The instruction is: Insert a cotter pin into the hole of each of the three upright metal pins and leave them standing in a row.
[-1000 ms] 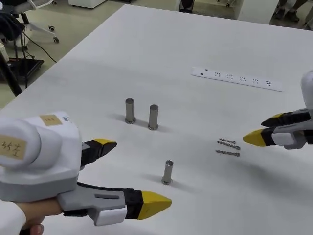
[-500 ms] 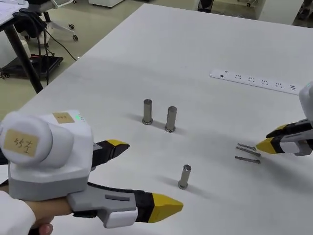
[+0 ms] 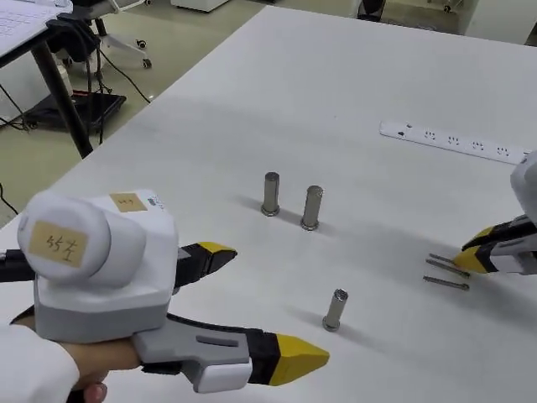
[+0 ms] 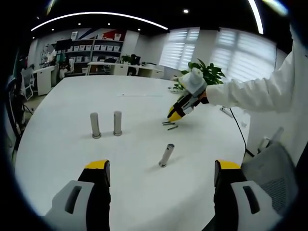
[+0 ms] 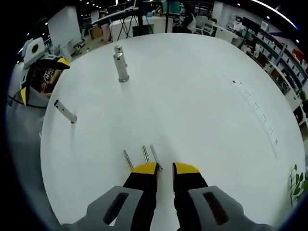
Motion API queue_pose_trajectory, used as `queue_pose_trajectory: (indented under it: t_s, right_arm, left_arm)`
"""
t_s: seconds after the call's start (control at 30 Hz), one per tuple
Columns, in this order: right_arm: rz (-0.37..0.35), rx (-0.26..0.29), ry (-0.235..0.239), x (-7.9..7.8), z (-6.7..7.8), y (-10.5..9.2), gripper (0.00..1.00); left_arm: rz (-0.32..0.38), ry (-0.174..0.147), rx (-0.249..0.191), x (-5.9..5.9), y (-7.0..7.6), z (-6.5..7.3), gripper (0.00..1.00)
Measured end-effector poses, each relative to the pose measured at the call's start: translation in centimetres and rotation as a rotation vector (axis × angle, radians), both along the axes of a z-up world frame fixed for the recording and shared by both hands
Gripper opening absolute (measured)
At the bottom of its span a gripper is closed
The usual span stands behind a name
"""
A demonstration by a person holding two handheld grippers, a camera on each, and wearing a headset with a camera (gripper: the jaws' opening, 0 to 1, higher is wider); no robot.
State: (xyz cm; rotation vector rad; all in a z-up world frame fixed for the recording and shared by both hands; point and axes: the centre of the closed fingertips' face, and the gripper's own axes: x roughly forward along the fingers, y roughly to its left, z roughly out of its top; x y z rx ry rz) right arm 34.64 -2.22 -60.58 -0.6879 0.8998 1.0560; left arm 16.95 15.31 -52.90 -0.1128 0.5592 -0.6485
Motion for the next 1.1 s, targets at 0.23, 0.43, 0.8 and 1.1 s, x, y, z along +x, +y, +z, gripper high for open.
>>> queue_pose_trajectory:
  t_s: [0.23, 0.43, 0.8, 1.1]
  right_arm:
    - [0.070, -0.055, -0.011, 0.2, -0.5, -0.1, 0.05]
    - [0.094, -0.052, 0.016, 0.3, -0.6, -0.1, 0.02]
    - [0.221, -0.170, 0.079, 0.0, -0.8, 0.2, 0.01]
    - [0.333, -0.254, 0.095, 0.5, -1.2, 0.3, 0.00]
  left_arm:
    - [0.032, 0.002, -0.026, 0.4, 0.4, 0.0, 0.86]
    - [0.029, 0.007, -0.024, 0.4, 0.4, 0.0, 0.85]
    - [0.019, 0.001, -0.017, 0.7, 0.2, 0.5, 0.84]
    - [0.007, -0.004, -0.014, 0.8, 0.2, 0.7, 0.83]
